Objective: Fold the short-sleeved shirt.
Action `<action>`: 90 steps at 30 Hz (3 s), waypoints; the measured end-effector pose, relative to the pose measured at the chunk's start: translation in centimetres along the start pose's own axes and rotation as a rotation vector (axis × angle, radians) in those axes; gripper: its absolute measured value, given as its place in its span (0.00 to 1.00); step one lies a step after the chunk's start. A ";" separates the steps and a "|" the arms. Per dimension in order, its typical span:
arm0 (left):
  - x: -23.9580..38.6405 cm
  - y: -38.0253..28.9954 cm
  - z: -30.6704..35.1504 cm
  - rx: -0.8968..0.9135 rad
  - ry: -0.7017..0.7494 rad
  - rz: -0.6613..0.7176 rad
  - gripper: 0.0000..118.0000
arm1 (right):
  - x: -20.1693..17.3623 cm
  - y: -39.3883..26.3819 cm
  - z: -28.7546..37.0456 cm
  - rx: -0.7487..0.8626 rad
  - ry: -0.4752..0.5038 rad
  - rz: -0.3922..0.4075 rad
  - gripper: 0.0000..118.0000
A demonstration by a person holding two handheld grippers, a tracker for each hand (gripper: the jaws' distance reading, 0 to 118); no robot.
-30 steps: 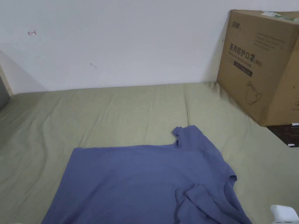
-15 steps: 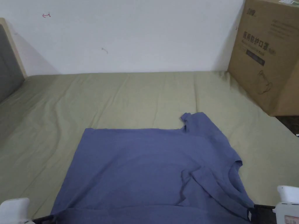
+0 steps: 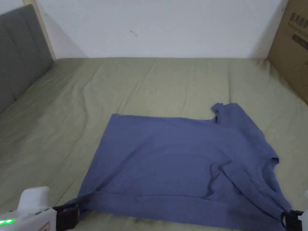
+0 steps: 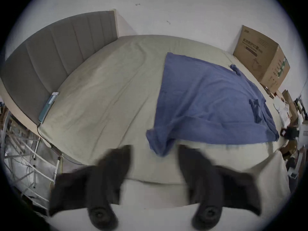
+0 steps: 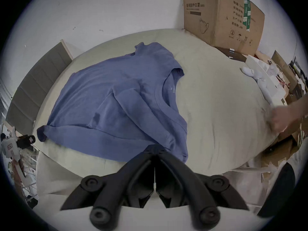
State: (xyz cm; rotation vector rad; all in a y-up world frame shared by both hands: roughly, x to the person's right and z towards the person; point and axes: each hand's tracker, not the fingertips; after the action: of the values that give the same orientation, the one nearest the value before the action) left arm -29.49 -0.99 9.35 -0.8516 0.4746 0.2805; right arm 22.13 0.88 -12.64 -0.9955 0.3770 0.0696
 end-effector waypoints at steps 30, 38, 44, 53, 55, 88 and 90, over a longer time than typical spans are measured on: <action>1.7 3.1 -2.0 -0.110 -0.126 0.140 0.03 | 1.7 -0.6 -4.3 -0.105 -0.088 0.149 0.02; 2.6 4.8 -1.1 -0.088 -0.093 0.035 0.03 | 2.7 1.7 -1.8 0.009 -0.105 0.127 0.02; 3.8 9.7 -1.8 -0.015 -0.056 -0.065 0.03 | 2.0 7.5 -0.1 0.087 -0.037 0.058 0.02; 6.4 15.3 -10.4 -0.039 0.041 -0.223 0.06 | 3.5 12.7 -8.5 -0.013 -0.082 0.034 0.02; 6.8 15.0 -11.6 -0.069 0.098 -0.254 0.41 | 3.7 12.3 -9.4 -0.029 -0.073 0.022 0.05; 3.7 6.5 -9.6 -0.133 -0.109 0.119 0.03 | 2.4 3.4 -3.1 -0.028 -0.032 -0.045 0.00; 3.7 6.8 -9.0 -0.118 -0.111 0.116 0.03 | 2.2 3.6 -3.0 0.004 -0.052 -0.041 0.00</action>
State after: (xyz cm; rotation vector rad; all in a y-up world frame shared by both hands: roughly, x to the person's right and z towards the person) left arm -31.74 -3.52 -2.03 -0.9196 0.4073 0.4637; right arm 22.57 0.14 -17.70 -0.9956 0.3084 0.0575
